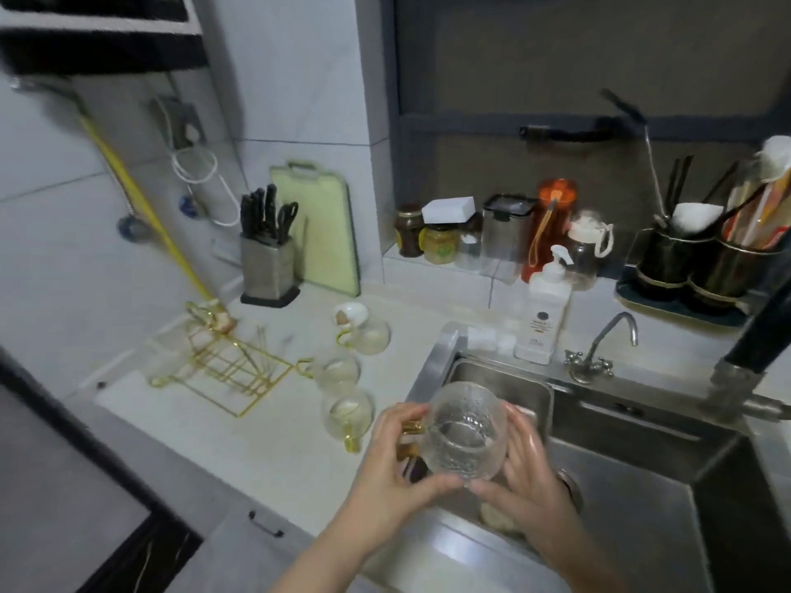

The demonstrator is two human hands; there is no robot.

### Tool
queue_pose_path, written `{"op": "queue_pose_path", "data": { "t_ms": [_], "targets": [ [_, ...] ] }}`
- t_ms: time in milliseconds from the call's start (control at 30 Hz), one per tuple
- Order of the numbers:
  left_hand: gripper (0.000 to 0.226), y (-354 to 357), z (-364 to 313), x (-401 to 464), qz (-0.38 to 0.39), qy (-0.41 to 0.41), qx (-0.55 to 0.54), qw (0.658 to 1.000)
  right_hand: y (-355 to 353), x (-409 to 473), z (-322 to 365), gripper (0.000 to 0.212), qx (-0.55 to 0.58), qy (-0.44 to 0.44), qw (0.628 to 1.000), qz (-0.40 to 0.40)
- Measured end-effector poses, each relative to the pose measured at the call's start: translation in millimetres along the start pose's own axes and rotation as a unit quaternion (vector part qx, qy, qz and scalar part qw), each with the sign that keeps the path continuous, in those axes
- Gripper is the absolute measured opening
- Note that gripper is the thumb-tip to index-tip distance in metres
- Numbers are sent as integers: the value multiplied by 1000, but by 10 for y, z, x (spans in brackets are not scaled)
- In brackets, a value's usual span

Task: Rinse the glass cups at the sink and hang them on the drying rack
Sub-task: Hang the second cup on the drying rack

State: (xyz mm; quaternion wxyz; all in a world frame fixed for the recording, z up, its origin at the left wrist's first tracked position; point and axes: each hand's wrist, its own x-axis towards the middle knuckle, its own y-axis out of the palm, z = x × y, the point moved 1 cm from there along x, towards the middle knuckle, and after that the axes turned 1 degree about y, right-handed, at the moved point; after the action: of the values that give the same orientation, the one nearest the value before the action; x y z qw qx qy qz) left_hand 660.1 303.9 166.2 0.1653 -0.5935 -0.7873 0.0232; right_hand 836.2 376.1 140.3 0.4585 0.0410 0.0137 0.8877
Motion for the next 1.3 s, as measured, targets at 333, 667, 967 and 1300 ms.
{"op": "queue_pose_path", "data": {
  "t_ms": [333, 667, 967, 1300],
  "targets": [
    [48, -2309, 282, -396, -215, -197, -163, 942, 2239, 851, -25, 93, -82, -38, 987, 129],
    [58, -4049, 838, -446, -237, -251, -156, 926, 4221, 1512, -203, 77, -2, 15, 992, 129],
    [34, -4610, 1287, 164, -261, -262, -132, 920, 4672, 2302, -224, 60, -200, 47, 976, 78],
    [66, -4627, 1884, 709, -221, -330, -158, 904, 4629, 3179, -473, 52, -415, 47, 900, 123]
  ]
}}
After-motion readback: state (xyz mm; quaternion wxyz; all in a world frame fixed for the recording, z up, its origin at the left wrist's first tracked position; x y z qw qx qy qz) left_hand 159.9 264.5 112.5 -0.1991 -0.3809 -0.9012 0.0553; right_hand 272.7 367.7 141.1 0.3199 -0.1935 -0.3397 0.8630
